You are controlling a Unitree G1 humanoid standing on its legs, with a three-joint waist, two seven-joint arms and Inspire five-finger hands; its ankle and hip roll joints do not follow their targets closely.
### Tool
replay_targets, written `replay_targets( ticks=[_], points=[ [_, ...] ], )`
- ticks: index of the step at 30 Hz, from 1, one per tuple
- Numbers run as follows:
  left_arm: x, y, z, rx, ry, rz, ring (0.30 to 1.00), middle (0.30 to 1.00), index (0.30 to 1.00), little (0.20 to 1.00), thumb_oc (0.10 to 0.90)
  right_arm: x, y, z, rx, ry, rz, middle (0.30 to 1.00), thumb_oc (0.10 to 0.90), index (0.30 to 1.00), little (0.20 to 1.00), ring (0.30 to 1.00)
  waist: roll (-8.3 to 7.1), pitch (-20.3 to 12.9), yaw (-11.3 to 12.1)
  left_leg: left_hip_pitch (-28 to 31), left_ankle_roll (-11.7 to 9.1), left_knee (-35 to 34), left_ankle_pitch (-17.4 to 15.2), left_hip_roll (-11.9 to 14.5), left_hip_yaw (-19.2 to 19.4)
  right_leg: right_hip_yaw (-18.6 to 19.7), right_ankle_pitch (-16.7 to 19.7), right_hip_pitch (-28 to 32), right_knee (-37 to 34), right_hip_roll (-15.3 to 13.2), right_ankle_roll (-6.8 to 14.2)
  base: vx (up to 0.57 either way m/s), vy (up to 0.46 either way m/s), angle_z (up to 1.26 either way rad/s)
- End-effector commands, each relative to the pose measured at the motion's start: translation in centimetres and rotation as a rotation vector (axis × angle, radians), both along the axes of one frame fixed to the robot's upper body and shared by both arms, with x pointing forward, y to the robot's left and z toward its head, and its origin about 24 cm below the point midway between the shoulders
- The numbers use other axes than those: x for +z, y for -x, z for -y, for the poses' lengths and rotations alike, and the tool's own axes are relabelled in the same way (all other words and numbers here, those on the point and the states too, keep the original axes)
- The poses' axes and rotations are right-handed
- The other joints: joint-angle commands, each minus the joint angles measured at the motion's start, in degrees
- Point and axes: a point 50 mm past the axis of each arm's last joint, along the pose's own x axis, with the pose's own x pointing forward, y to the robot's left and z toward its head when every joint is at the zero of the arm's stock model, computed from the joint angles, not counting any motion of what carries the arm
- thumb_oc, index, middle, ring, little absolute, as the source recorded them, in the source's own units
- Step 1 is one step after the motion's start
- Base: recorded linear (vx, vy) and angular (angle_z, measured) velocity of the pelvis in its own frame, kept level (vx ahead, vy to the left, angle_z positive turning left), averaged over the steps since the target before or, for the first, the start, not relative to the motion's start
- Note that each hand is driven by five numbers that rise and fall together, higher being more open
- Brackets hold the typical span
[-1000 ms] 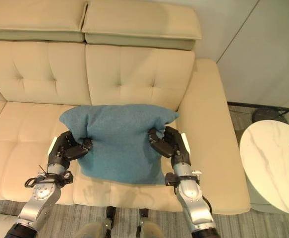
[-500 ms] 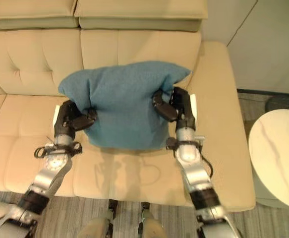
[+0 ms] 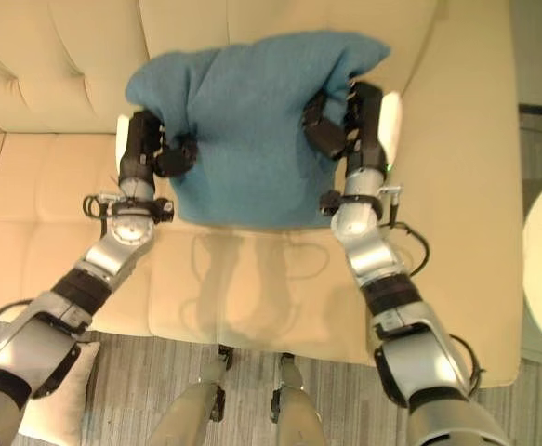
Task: Pick up all the scattered cushions and arrange them neatly on the sofa.
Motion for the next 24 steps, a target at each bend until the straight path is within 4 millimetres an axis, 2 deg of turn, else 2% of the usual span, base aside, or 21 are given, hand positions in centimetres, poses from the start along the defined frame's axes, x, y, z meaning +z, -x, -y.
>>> replay_targets(
  ticks=[1,2,8,9,11,12,13,14,15,16,17,19,20,21,22,23,24],
  points=[
    [11.9,2.5,6.1,-0.222,-0.098,0.483,0.9,0.9,0.9,0.9,0.8,10.7,2.1,-5.9,0.197,0.08,0.438,0.822,0.748,0.822,0.822,0.822,-1.27,-2.38,-1.23,0.26,-0.93,0.01,-4.81,-1.61,-1.33,0.7,-10.46,-1.14,8.66,-0.43,4.12,0.0,0.0,0.0],
    [12.0,2.5,6.1,-0.222,-0.097,0.484,0.9,0.9,0.9,0.9,0.8,10.7,2.1,-5.9,0.197,0.081,0.439,0.9,0.8,0.9,0.9,0.9,-1.23,-2.31,-1.23,0.23,-0.94,0.01,-4.79,-1.61,-1.34,0.7,-10.49,-1.2,8.74,-0.43,4.12,0.0,0.0,0.0],
    [11.7,2.1,5.6,-0.219,-0.117,0.459,0.9,0.9,0.9,0.9,0.8,10.0,1.1,-5.3,0.177,0.093,0.363,0.9,0.8,0.9,0.9,0.9,-0.56,-1.15,-1.54,-0.15,-1.2,0.01,-4.69,-1.77,-1.36,0.71,-10.85,-1.65,9.22,-0.38,4.04,0.0,0.0,0.0],
    [11.1,1.7,4.1,-0.188,-0.122,0.431,0.9,0.9,0.9,0.9,0.8,9.4,0.9,-4.7,0.173,0.096,0.327,0.9,0.8,0.9,0.9,0.9,-0.48,-0.92,-1.62,0.05,-1.27,0.01,-4.8,-1.73,-1.39,0.72,-10.94,-1.5,9.24,-0.24,3.99,0.0,0.0,0.0],
    [10.9,1.6,3.4,-0.175,-0.122,0.419,0.9,0.9,0.9,0.9,0.8,9.1,0.8,-4.3,0.166,0.101,0.311,0.9,0.8,0.9,0.9,0.9,-0.49,-0.89,-1.65,0.18,-1.31,0.01,-4.85,-1.67,-1.36,0.62,-10.98,-1.42,9.24,-0.22,3.97,0.0,0.0,0.0],
    [10.7,1.4,2.5,-0.155,-0.115,0.406,0.9,0.9,0.9,0.9,0.8,9.0,0.8,-3.8,0.162,0.104,0.301,0.9,0.8,0.9,0.9,0.9,-0.51,-0.82,-1.64,0.3,-1.33,0.01,-4.87,-1.65,-1.36,0.61,-10.99,-1.33,9.29,-0.16,3.98,0.0,0.0,0.0],
    [10.2,1.1,0.7,-0.111,-0.109,0.377,0.9,0.9,0.9,0.9,0.8,8.9,0.8,-2.8,0.149,0.108,0.28,0.9,0.8,0.9,0.9,0.9,-0.78,-0.64,-1.61,0.84,-1.37,0.01,-5.23,-1.57,-1.28,0.67,-11.49,-0.78,9.36,-0.14,3.91,0.0,0.0,0.0],
    [10.2,1.1,0.7,-0.111,-0.108,0.378,0.9,0.9,0.9,0.9,0.8,8.9,0.8,-2.8,0.15,0.109,0.28,0.9,0.8,0.9,0.9,0.9,-0.73,-0.66,-1.63,0.64,-1.37,0.01,-4.99,-1.57,-1.3,0.64,-11.19,-0.91,9.24,-0.13,3.92,0.0,0.0,0.0],
    [10.1,0.9,-0.4,-0.085,-0.1,0.367,0.9,0.9,0.9,0.9,0.8,8.9,0.9,-2.3,0.145,0.114,0.275,0.9,0.8,0.9,0.9,0.9,-0.85,-0.73,-1.66,0.69,-1.4,0.01,-5.01,-1.48,-1.25,0.56,-11.19,-0.84,9.23,-0.1,3.89,0.0,-0.022,0.12],
    [9.9,0.9,-2.9,-0.033,-0.073,0.354,0.9,0.9,0.9,0.9,0.8,8.9,1.2,-0.5,0.115,0.116,0.266,0.9,0.8,0.9,0.9,0.9,-1.1,-0.78,-1.66,1.07,-1.46,0.01,-5.09,-1.38,-1.12,0.43,-11.28,-0.48,9.19,0.0,3.86,0.01,-0.024,0.21],
    [9.8,0.9,-2.9,-0.034,-0.072,0.353,0.9,0.9,0.9,0.9,0.8,8.8,1.2,-0.5,0.116,0.116,0.265,0.9,0.8,0.9,0.9,0.9,-1.07,-0.78,-1.68,1.14,-1.46,0.01,-5.11,-1.37,-1.12,0.43,-11.29,-0.4,9.18,0.0,3.86,0.01,-0.024,0.28],
    [9.4,1.1,-5.2,0.02,-0.042,0.338,0.9,0.9,0.9,0.9,0.8,8.4,1.7,1.2,0.088,0.114,0.254,0.9,0.8,0.9,0.9,0.9,-1.27,-0.81,-1.71,1.54,-1.52,0.01,-5.2,-1.28,-1.06,0.27,-11.36,0.08,9.09,0.07,3.82,0.01,-0.018,-0.04],
    [8.6,1.4,-7.9,0.084,-0.018,0.321,0.9,0.9,0.9,0.9,0.8,7.9,2.4,3.1,0.059,0.112,0.243,0.9,0.8,0.9,0.9,0.9,-1.45,-0.89,-1.79,2.07,-1.58,0.01,-5.32,-1.2,-1.02,0.21,-11.4,0.62,8.88,0.13,3.76,0.01,-0.013,-0.15],
    [8.5,1.5,-7.9,0.084,-0.018,0.319,0.9,0.9,0.9,0.9,0.8,7.8,2.4,3.1,0.059,0.112,0.241,0.9,0.8,0.9,0.9,0.9,-1.45,-0.98,-1.79,2.09,-1.59,0.01,-5.33,-1.19,-1.03,0.2,-11.4,0.66,8.86,0.14,3.75,0.01,-0.016,-0.1],
    [8.0,1.7,-9.0,0.111,-0.007,0.309,0.9,0.9,0.9,0.9,0.8,7.4,2.8,4.1,0.04,0.107,0.234,0.9,0.8,0.9,0.9,0.9,-1.59,-1.03,-1.8,2.23,-1.59,0.01,-5.43,-1.15,-1.0,0.11,-11.44,0.88,8.77,0.18,3.73,0.01,-0.021,-0.06],
    [6.6,2.3,-10.7,0.155,0.031,0.288,0.9,0.9,0.9,0.9,0.8,6.2,3.4,5.7,0.012,0.09,0.212,0.9,0.8,0.9,0.9,0.9,-1.97,-1.28,-1.77,2.6,-1.62,0.01,-5.56,-1.03,-0.98,-0.03,-11.49,1.5,8.53,0.29,3.63,0.01,-0.024,-0.05],
    [5.8,2.6,-11.5,0.172,0.059,0.279,0.9,0.9,0.9,0.9,0.8,5.6,3.9,6.5,-0.002,0.078,0.202,0.9,0.8,0.9,0.9,0.9,-2.18,-1.42,-1.72,2.83,-1.62,0.01,-5.66,-0.96,-0.96,-0.11,-11.54,1.87,8.3,0.37,3.6,0.01,-0.017,0.09]
  ],
)
